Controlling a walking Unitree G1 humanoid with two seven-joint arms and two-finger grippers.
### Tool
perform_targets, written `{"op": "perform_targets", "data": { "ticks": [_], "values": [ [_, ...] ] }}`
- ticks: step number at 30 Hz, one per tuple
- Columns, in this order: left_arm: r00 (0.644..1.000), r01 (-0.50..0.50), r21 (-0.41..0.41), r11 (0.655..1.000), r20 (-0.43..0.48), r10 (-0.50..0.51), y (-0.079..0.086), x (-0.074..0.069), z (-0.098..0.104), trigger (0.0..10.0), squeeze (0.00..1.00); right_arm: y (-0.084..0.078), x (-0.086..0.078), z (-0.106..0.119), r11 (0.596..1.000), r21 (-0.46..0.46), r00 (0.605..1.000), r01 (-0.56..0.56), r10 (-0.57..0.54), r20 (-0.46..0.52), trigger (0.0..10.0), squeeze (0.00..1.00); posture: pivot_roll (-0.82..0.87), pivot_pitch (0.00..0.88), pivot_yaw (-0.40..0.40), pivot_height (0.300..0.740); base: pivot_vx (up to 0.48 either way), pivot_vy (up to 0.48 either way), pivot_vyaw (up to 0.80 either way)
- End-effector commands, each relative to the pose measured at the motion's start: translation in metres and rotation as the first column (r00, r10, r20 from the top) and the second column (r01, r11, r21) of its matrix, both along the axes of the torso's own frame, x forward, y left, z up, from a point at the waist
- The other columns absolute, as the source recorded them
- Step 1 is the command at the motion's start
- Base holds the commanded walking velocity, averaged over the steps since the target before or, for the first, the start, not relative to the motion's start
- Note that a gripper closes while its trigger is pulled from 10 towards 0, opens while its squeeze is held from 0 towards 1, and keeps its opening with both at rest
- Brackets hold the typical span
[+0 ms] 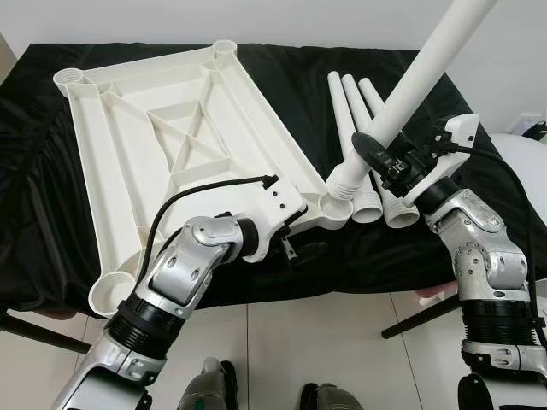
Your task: Building children table
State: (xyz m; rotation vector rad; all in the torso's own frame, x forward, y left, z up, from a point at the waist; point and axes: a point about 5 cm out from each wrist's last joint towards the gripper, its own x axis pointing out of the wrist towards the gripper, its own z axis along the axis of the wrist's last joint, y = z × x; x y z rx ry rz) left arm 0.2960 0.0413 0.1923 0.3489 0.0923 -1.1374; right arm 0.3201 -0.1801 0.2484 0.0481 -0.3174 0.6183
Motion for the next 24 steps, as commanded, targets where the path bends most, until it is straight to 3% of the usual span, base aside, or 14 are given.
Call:
{"op": "perform_targets", "data": {
  "ticks": [1,14,24],
  "values": [
    [0.998,-0.055,0.004,0.998,0.016,0.055,0.0,0.004,-0.001,10.0,0.0,0.001,-0.002,0.004,1.0,-0.007,1.0,-0.019,0.019,0.016,10.0,0.0,-0.03,0.146,0.0,0.74,0.0,0.0,0.0],
    [0.982,-0.183,0.035,0.982,-0.035,0.184,-0.003,0.018,-0.013,10.0,0.0,0.001,-0.004,0.008,1.0,-0.011,0.999,-0.021,0.022,0.024,10.0,0.0,-0.05,0.141,0.009,0.74,0.0,0.0,0.0],
    [0.978,-0.199,0.081,0.977,-0.044,0.203,-0.001,0.019,-0.021,10.0,0.0,-0.001,-0.004,0.007,1.0,-0.025,1.0,-0.018,0.019,0.017,10.0,0.0,-0.05,0.153,0.011,0.74,0.0,0.0,0.0]
  ]
}}
